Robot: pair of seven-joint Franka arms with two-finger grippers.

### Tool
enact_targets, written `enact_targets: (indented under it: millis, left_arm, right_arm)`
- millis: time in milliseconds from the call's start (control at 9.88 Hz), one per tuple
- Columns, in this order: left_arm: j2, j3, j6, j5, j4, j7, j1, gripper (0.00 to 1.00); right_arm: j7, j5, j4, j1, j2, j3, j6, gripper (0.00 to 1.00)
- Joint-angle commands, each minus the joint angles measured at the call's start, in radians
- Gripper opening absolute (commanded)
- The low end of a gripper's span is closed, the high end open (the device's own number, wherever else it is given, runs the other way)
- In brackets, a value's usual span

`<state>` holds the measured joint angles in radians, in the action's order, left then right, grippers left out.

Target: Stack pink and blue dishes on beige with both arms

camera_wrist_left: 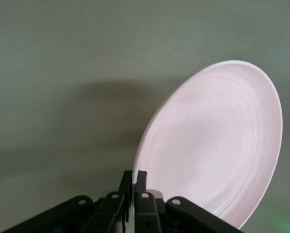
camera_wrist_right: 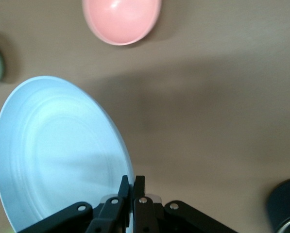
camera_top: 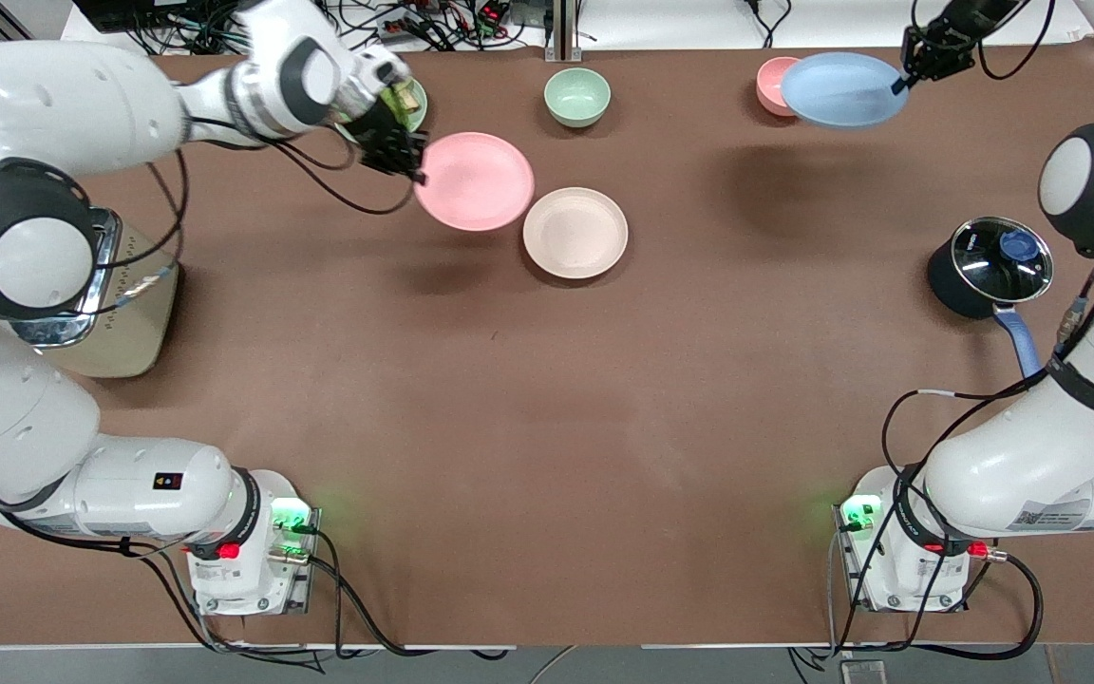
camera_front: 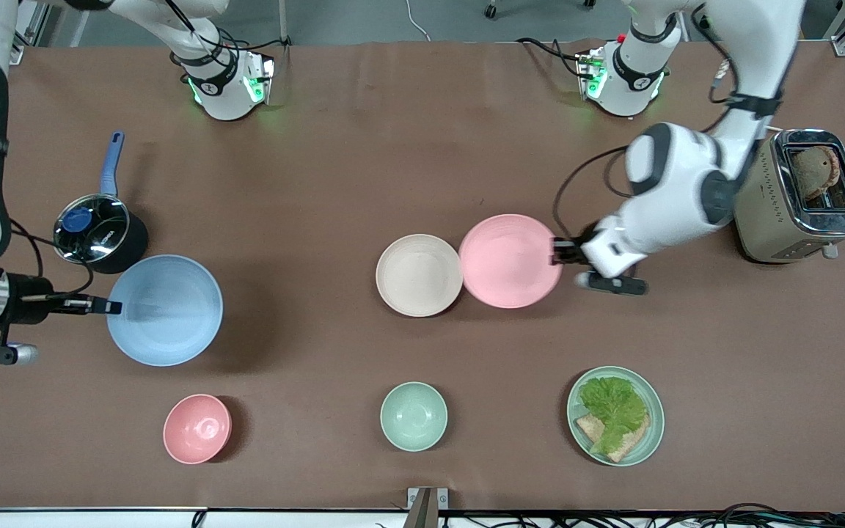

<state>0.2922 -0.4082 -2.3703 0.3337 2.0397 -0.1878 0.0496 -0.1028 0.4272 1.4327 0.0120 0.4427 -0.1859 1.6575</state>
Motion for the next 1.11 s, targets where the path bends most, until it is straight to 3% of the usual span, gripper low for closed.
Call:
enact_targets:
  millis: [0,304,506,709,810,911,1013]
  left_arm:
    - [0.19,-0.123,-0.157,-0.185,-0.06,-0.292,0.001,0.0]
    - [0.342,-0.222,-0.167,-0.61,-0.141,-0.75,0.026,0.0]
    - [0.375,-0.248,-0.167,-0.721,-0.147,-0.856,0.033,0.02]
    - [0.387,-0.248,-0.167,-0.731,-0.153,-0.863,0.044,0.12]
    - [0.387,-0.248,-0.167,-0.73,-0.167,-0.89,0.044,0.6]
    - [0.374,-0.248,-0.158,-0.736,-0.173,-0.898,0.046,1.0]
    - [0.342,-0.247,-0.143,-0.736,-0.165,-0.894,0.024,1.0]
  right_arm:
    - [0.186,-0.024,0.174,0.002,-0.203,0.115,0.018,0.01]
    - [0.357,-0.048,0.288,0.009,-0.254,0.29,0.152,0.01]
    - [0.377,-0.051,0.383,0.009,-0.246,0.392,0.305,0.01]
    - [0.379,-0.05,0.481,0.011,-0.243,0.462,0.433,0.01]
    - [0.38,-0.048,0.523,0.013,-0.243,0.498,0.494,0.01]
    - [0.403,-0.042,0.564,0.011,-0.242,0.553,0.566,0.01]
    - [0.47,-0.041,0.578,0.013,-0.225,0.604,0.623,0.01]
